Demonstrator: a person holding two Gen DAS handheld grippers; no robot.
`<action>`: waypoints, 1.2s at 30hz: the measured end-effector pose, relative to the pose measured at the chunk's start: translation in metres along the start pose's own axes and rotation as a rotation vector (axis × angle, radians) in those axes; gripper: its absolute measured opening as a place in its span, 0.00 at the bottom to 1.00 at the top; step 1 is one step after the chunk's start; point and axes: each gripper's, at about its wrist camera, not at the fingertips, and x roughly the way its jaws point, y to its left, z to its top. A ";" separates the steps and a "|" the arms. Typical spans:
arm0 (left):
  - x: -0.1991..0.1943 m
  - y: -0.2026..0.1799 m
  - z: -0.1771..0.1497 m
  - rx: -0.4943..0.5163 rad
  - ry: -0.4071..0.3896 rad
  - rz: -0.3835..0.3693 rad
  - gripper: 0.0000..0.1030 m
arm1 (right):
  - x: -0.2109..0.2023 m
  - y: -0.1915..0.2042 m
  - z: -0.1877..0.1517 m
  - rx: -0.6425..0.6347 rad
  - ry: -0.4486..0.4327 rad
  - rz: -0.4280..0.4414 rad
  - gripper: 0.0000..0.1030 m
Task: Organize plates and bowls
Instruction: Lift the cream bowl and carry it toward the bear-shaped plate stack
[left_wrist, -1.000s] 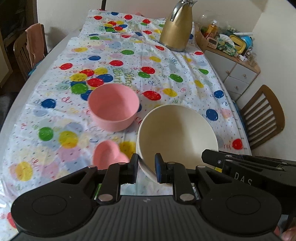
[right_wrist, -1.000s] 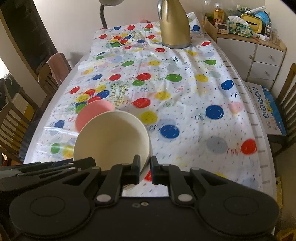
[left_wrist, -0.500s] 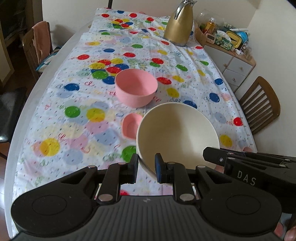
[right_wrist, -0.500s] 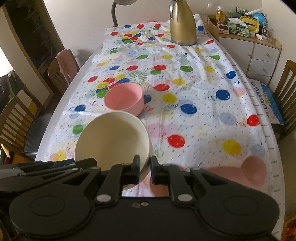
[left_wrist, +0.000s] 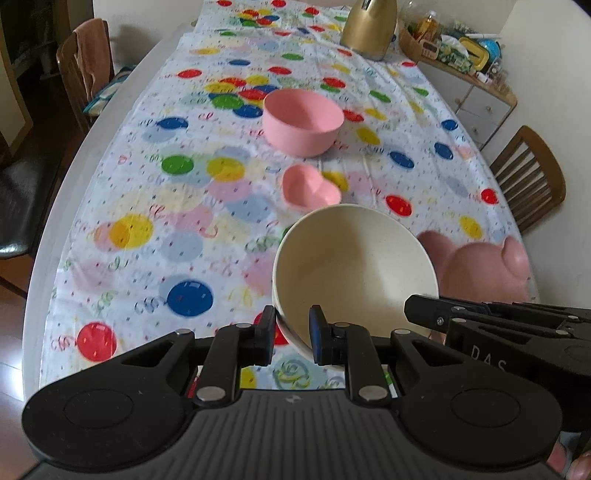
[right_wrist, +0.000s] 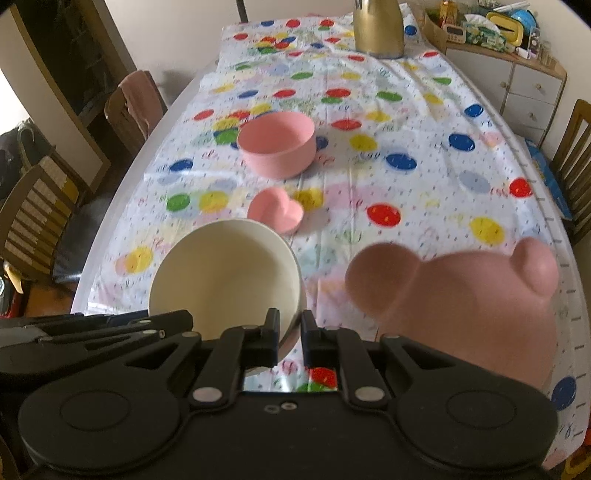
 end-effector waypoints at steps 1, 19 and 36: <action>0.001 0.002 -0.003 0.001 0.007 0.003 0.18 | 0.002 0.002 -0.003 0.001 0.008 0.001 0.10; 0.025 0.024 -0.040 -0.011 0.124 0.033 0.18 | 0.036 0.020 -0.043 -0.012 0.148 0.005 0.10; 0.029 0.029 -0.044 -0.021 0.154 0.027 0.18 | 0.040 0.022 -0.046 0.004 0.190 0.015 0.16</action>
